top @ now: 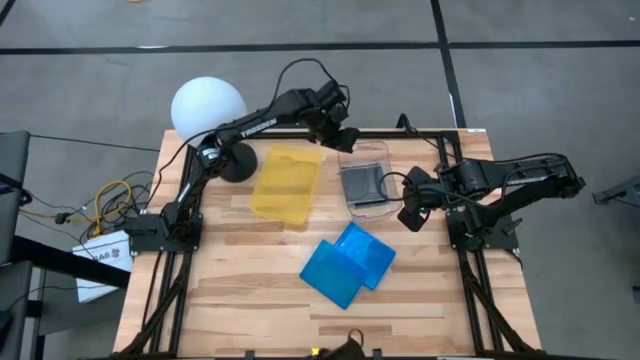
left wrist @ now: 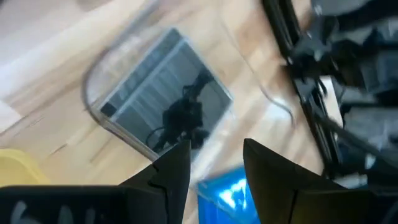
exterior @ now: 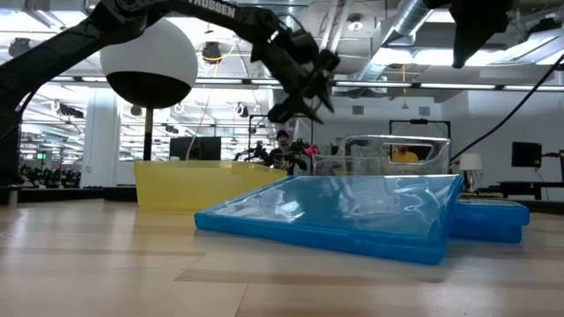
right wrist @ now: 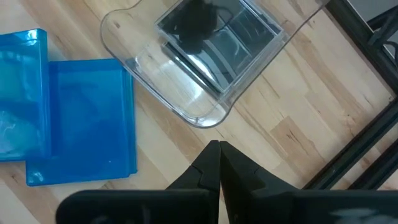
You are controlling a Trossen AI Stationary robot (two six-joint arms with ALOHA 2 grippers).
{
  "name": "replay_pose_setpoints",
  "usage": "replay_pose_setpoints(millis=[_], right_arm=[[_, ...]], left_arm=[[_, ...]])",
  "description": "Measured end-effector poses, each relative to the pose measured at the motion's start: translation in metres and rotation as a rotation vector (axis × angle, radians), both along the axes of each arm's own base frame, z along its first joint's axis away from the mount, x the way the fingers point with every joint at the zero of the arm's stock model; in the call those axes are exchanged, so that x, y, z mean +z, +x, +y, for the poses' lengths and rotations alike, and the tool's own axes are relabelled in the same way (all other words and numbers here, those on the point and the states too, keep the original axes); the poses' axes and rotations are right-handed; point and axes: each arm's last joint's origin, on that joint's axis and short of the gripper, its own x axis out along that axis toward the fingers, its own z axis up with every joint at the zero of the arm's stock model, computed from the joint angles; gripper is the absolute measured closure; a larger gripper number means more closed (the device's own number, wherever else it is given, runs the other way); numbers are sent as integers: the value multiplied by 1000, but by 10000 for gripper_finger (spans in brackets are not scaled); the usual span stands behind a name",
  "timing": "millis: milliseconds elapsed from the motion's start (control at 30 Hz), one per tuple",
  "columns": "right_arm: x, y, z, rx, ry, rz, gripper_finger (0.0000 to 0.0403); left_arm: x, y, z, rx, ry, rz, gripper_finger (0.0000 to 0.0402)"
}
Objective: Pick & place jewel cases by type
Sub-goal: Put the blue CD case into the yellow bin
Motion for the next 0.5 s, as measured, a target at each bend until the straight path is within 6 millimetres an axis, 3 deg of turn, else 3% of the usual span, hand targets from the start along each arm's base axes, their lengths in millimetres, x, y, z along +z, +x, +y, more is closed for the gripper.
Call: replay_pose_setpoints(millis=[167,500], right_arm=[[0,0,0,2,0,1,403],[0,-1,1,32,11,14,403]], left_arm=[[21,-1,-26,-181,29,-50,261],[62,-14,-108,-438,253,10,262]])
